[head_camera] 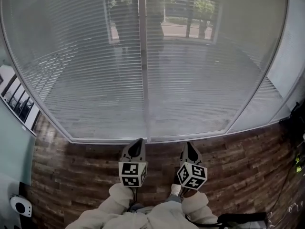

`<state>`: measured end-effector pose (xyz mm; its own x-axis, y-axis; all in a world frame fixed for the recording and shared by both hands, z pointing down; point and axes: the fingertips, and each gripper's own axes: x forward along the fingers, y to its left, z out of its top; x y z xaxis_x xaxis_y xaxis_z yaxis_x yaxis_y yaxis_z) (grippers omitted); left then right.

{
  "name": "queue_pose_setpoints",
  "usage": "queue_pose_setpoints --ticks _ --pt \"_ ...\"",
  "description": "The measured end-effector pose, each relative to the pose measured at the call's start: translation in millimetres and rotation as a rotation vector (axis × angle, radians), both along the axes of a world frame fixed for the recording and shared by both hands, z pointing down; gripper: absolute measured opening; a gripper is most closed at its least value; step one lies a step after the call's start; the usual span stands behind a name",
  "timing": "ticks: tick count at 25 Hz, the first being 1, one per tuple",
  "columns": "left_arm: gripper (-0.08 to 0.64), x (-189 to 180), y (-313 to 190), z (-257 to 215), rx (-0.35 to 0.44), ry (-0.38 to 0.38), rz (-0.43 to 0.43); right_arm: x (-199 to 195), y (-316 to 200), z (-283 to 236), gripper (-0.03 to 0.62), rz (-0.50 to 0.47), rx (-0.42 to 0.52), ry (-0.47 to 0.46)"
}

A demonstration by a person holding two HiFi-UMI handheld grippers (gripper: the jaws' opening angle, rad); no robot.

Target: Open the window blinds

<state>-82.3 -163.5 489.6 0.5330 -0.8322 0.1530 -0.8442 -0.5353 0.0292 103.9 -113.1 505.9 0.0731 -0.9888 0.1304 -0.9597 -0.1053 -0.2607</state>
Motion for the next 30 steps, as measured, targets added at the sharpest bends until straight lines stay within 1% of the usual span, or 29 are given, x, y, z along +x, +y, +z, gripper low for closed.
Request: queue_pose_setpoints --ticks 6,9,12,15,19,22,24,27,30 --pt "-0.002 63.0 -46.6 -1.4 0.002 0.002 -0.022 67.1 -53.7 -8.0 0.015 -0.022 0.014 0.013" --pt "-0.002 86.7 -77.5 0.3 0.01 0.01 -0.046 95.2 -84.5 -8.6 0.015 -0.037 0.025 0.023" --pt "-0.002 109.3 -107.8 -11.8 0.017 0.027 -0.071 122.2 -116.4 -19.6 0.015 -0.054 0.021 0.036" --pt "-0.002 131.9 -130.6 -18.4 0.018 0.041 -0.092 145.3 -142.4 -29.7 0.015 -0.074 0.025 0.052" --pt "-0.002 156.5 -159.1 -14.7 0.016 0.052 -0.122 168.3 -176.2 -32.7 0.015 -0.109 0.033 0.074" --pt "-0.002 165.4 -172.4 -6.4 0.011 0.034 -0.14 178.3 -196.2 -25.6 0.015 -0.126 0.02 0.074" --pt "-0.002 167.3 -182.1 -3.9 0.004 0.019 -0.146 182.5 -209.2 -21.1 0.015 -0.125 0.014 0.052" --pt "-0.002 154.0 -204.7 -9.4 0.01 -0.008 -0.174 176.2 -226.0 -17.6 0.015 -0.129 -0.004 0.017" --pt "-0.002 134.1 -244.7 -24.8 0.058 -0.024 -0.228 173.3 -236.8 -23.6 0.015 -0.127 -0.014 0.016"
